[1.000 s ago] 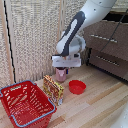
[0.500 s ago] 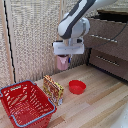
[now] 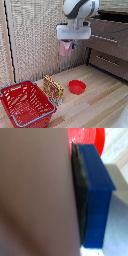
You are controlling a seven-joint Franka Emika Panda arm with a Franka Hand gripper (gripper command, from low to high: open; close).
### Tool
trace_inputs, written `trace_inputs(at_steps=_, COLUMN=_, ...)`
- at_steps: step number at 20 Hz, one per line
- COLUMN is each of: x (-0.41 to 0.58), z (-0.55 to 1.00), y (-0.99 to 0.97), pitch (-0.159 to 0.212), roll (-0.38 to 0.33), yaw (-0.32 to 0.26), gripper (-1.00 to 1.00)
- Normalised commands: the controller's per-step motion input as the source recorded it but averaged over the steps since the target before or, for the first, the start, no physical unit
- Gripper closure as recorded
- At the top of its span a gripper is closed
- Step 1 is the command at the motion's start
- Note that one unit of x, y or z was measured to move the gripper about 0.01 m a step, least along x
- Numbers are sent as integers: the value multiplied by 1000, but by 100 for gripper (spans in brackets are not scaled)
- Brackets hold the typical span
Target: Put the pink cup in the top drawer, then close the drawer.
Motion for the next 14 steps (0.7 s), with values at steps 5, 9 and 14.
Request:
trace_inputs(at_steps=5, x=187, z=1000, y=-134, pitch=4, roll=-43, yaw=8, gripper=100)
trace_inputs(at_steps=9, x=216, z=1000, y=-129, pitch=6, roll=-59, yaw=23, gripper=100)
trace_inputs(at_steps=14, x=198, z=986, y=-196, pitch=4, roll=-64, yaw=27, gripper=100)
